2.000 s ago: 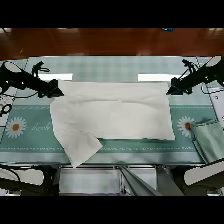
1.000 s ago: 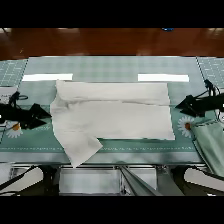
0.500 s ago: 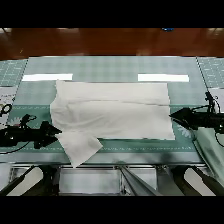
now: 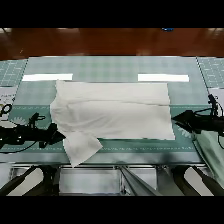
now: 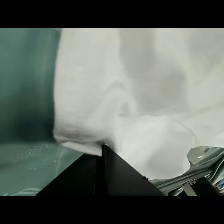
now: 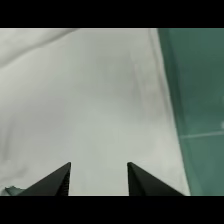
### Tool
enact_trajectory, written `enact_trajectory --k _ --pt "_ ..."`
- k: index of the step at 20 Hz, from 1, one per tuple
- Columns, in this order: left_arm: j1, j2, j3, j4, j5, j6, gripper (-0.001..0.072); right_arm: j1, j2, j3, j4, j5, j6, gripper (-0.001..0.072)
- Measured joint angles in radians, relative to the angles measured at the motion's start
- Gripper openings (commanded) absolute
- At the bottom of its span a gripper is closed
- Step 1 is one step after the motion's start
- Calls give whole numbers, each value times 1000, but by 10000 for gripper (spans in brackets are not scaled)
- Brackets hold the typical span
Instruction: Fold the shirts.
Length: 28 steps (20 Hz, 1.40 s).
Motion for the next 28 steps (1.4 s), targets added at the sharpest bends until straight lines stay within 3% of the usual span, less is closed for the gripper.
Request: enact_trajectory --k 3,7,12,15,16,18,28 --pt "-5 8 5 2 0 6 16 -22 5 -24 -146 48 87 411" --pt "-8 13 6 3 -2 16 16 -32 5 -59 -226 68 136 411" --pt "-9 14 7 0 -3 29 16 -32 -69 -71 -220 34 143 412" --pt "-9 14 7 -1 -3 32 16 -24 -142 -71 -119 8 96 411" --pt "-9 14 7 -2 -2 33 17 -8 -166 -69 -87 0 80 386" --pt "-9 14 7 -4 3 35 16 34 -209 -56 -43 -47 59 26" --pt "-5 -11 249 -56 6 38 16 125 -171 175 35 -5 -4 28"
